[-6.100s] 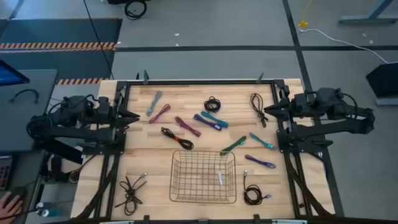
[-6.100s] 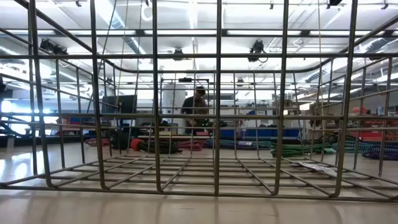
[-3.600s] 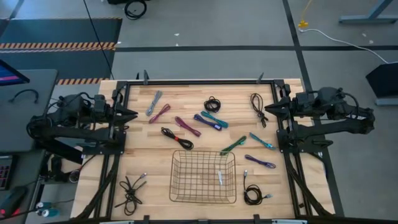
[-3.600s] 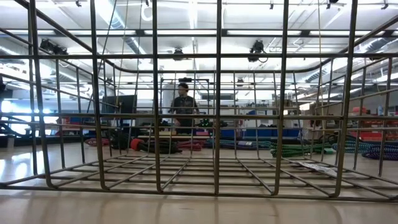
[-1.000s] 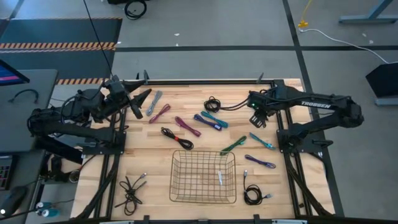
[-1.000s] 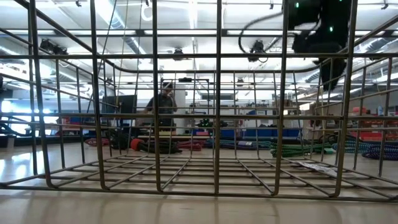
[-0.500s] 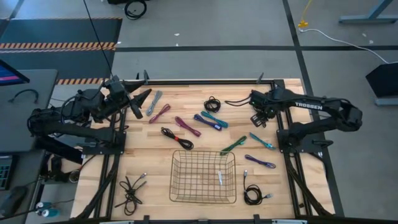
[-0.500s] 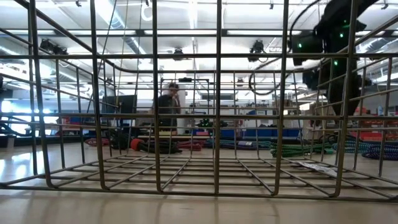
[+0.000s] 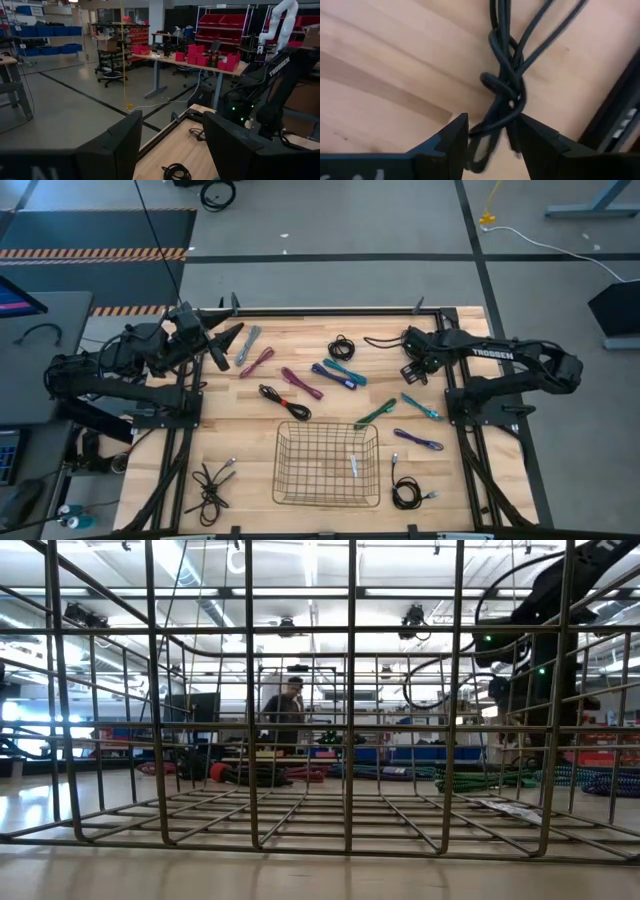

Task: Pick and place USB-C Cables
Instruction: Put the black charger cable into the wire basket

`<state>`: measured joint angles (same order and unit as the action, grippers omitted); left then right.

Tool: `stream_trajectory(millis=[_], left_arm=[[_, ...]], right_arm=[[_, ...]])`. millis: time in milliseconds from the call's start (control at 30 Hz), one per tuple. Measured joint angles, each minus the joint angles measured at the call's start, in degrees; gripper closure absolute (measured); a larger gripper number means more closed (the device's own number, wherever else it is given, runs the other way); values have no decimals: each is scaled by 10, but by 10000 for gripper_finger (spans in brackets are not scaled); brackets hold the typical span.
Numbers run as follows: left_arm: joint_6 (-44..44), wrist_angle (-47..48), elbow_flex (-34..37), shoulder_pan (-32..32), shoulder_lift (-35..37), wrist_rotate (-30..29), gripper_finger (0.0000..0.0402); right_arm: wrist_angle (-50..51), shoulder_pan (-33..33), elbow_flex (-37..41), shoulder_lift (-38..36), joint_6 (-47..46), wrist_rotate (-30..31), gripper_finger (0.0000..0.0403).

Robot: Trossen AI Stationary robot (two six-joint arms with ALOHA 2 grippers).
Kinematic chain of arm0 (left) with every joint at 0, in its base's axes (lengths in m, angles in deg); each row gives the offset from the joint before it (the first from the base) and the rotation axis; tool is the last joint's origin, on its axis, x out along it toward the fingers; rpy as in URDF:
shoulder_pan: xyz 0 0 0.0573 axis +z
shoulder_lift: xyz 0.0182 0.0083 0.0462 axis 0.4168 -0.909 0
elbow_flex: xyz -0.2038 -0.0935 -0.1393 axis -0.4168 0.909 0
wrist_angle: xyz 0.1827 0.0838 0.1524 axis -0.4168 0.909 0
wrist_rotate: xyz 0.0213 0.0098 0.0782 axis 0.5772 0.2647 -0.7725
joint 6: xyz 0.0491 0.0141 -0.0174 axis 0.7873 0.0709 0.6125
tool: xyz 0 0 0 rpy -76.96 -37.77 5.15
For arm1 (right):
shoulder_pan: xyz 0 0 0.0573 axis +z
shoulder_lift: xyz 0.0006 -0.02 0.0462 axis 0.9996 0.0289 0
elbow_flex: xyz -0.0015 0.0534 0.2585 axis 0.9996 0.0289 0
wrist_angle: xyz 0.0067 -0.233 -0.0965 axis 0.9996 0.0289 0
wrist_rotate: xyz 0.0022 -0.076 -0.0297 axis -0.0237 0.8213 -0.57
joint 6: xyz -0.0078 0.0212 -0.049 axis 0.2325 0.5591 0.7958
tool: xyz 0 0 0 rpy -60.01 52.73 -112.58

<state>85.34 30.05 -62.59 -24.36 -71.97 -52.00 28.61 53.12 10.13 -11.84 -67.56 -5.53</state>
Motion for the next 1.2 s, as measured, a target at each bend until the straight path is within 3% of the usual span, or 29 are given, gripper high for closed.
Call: stream_trajectory(millis=[400,700,1033,1200], left_arm=[[0,0,0,0,0,-12,184],[0,0,0,0,0,-13,184],[0,0,0,0,0,-13,184],[0,6,0,0,0,-12,184]], right_arm=[[-45,-6,9,0,-41,13,244],[-46,-22,9,0,-62,20,383],[-50,-25,8,0,-58,18,385],[-52,-2,-37,-1,-42,-5,385]])
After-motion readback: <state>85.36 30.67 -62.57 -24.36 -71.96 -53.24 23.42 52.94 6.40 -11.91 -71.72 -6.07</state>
